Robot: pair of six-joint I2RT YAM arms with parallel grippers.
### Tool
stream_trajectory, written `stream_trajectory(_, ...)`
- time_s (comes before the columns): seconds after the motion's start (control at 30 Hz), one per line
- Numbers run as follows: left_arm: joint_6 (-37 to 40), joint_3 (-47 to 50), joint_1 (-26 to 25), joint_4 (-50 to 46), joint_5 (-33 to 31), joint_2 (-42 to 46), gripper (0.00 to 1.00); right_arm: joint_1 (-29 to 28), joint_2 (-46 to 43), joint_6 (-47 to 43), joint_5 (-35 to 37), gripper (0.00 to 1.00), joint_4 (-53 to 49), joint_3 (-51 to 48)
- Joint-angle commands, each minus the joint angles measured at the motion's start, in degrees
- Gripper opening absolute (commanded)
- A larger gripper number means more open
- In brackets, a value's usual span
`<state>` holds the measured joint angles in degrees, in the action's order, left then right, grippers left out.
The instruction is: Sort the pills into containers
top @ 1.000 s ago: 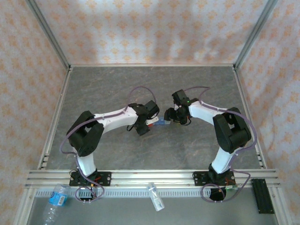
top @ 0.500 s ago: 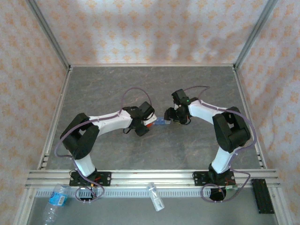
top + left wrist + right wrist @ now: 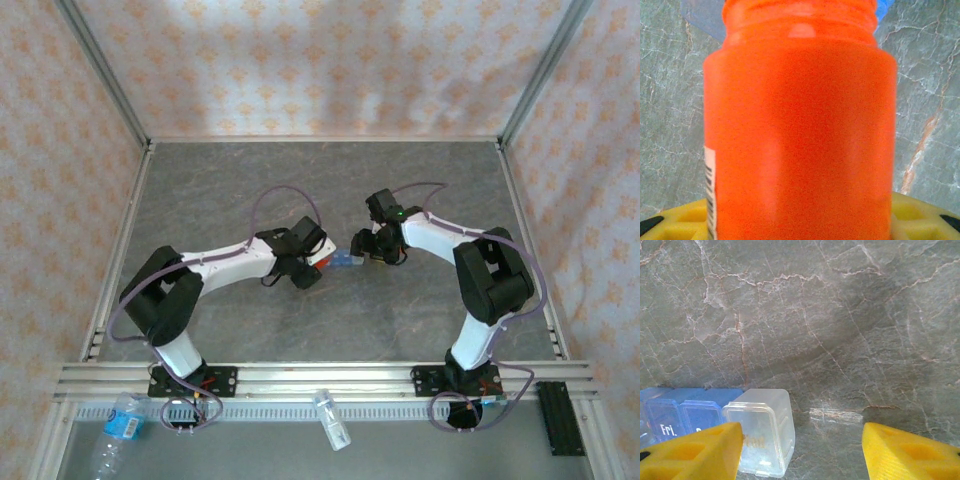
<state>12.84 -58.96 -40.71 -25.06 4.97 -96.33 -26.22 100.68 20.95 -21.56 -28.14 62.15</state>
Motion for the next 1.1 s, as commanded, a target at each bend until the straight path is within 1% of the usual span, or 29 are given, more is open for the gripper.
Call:
stream_trajectory(0.0, -2.0, 1.7, 0.5, 3.3, 0.9, 2.4, 0.0, -0.3, 0.2, -0.2, 1.9, 0.64, -2.3, 1.6)
stream_trajectory(0.27, -3.8, 7.0, 0.5, 12.3, 1.2, 8.1, 0.0, -0.3, -0.8, -0.2, 2.0, 0.65, -4.2, 3.7)
stream_trajectory(0.57, -7.4, 15.0, 0.5, 28.9, 1.4, 17.7, 0.0, -0.2, -4.8, 0.0, 3.8, 0.67, -9.4, 8.7)
stream_trajectory(0.73, -9.0, 17.4, 0.5, 37.9, -0.1, 23.7, 0.0, 0.5, -7.3, 0.2, 7.1, 0.71, -13.5, 12.1)
stream_trajectory(0.87, -8.5, 18.9, 0.5, 46.7, -0.8, 27.5, 0.0, 2.2, -8.5, -0.1, 9.7, 0.75, -16.7, 14.5)
stream_trajectory(0.97, -7.8, 20.3, 0.5, 54.7, -1.0, 29.1, 0.0, 3.5, -8.9, -0.6, 11.8, 0.78, -19.3, 16.4)
stream_trajectory(1.07, -7.3, 19.3, 0.5, 58.9, -0.6, 29.2, 0.0, 5.0, -8.6, -1.3, 13.4, 0.82, -21.8, 18.0)
